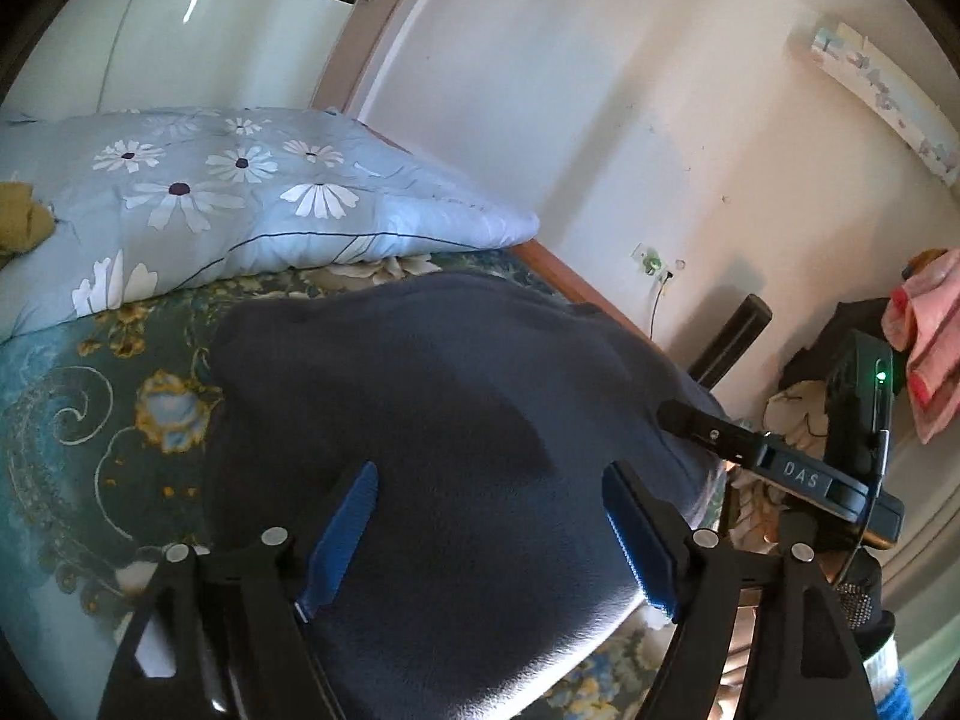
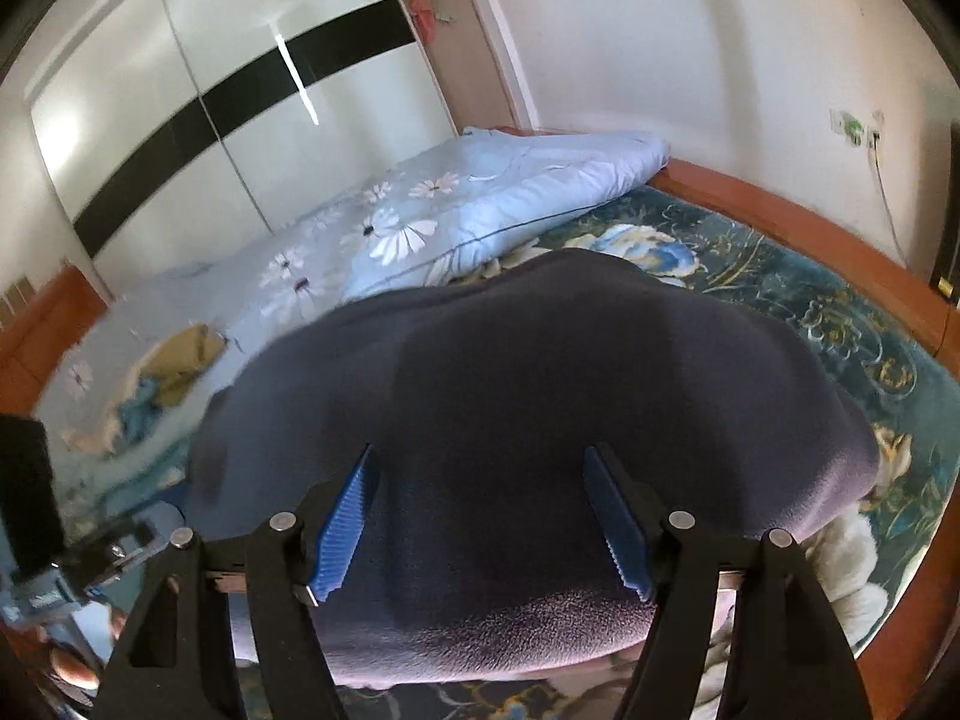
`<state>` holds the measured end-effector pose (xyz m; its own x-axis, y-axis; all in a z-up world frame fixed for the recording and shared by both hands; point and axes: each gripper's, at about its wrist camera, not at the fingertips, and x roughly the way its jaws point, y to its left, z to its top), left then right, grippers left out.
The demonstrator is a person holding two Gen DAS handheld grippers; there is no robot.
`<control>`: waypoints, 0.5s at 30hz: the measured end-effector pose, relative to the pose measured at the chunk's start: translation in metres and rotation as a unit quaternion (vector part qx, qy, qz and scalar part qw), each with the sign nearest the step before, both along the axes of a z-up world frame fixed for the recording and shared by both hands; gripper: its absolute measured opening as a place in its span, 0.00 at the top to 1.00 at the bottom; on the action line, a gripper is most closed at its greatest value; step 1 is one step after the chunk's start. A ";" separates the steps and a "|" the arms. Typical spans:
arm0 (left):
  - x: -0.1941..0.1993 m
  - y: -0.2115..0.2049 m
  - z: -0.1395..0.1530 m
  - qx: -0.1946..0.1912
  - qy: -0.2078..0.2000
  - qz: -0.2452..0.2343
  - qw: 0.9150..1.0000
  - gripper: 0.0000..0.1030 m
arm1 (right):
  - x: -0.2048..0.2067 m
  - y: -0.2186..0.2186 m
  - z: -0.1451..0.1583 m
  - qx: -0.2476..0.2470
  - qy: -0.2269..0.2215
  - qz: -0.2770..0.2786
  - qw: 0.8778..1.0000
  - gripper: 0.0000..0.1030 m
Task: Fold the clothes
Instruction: 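Lower the folded hoodie onto the pink clothes stack with both grippers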
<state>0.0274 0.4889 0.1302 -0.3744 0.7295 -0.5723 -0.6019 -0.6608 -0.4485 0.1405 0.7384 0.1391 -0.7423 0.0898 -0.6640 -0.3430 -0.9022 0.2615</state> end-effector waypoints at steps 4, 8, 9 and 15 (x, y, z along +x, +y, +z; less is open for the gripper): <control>0.001 0.009 -0.009 -0.025 0.018 -0.002 1.000 0.18 | -0.005 -0.013 -0.003 0.043 -0.011 0.009 0.999 0.24; 0.003 0.011 -0.010 -0.035 0.026 0.001 0.999 0.17 | -0.005 -0.018 0.000 0.054 -0.014 0.002 0.998 0.24; 0.004 0.009 -0.008 -0.034 0.024 0.003 0.999 0.17 | -0.003 -0.019 0.002 0.053 -0.013 -0.002 0.999 0.24; 0.017 -0.014 0.009 -0.021 0.031 0.021 0.999 0.17 | 0.018 -0.039 0.021 0.060 0.012 -0.013 0.998 0.24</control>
<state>0.0448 0.4752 0.1395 -0.4405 0.6882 -0.5764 -0.5983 -0.7038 -0.3830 0.1585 0.6994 0.1598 -0.7542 0.1881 -0.6291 -0.3623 -0.9183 0.1598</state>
